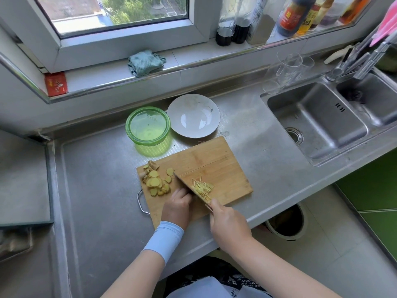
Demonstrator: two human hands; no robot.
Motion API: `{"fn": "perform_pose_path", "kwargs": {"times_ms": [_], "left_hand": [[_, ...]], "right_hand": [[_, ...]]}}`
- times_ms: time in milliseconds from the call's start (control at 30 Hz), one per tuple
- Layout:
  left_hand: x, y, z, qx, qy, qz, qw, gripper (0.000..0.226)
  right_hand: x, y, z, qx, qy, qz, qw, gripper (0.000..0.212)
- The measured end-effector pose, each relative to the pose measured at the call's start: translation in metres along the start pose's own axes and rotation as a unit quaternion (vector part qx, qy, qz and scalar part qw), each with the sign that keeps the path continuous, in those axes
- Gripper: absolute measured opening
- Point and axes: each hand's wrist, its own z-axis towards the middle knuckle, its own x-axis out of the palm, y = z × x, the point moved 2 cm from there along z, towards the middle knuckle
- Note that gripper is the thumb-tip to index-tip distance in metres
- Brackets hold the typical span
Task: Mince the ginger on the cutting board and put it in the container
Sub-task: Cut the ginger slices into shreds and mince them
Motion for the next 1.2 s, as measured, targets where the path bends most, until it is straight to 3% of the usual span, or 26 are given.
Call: {"fn": "perform_pose_path", "kwargs": {"times_ms": [300,667,1000,1200], "left_hand": [[-0.001,-0.001,-0.002,0.008,-0.028,0.003,1.0,0.026],[-0.005,0.003,0.004,0.016,0.017,-0.027,0.999,0.028],[-0.005,-0.004,-0.001,0.004,0.004,0.026,1.0,0.034],[-0.002,0.003,-0.003,-0.012,0.02,0.029,0.999,0.023]], "right_hand": [[0.002,-0.002,-0.004,0.001,-0.012,-0.002,1.0,0.013],[0.005,-0.003,0.001,-0.001,-0.01,0.01,1.0,0.004],[0.005,-0.003,0.0,-0.007,-0.026,0.009,1.0,0.018],[0.008,-0.007,-0.01,-0.013,-0.03,-0.002,0.999,0.037]]}}
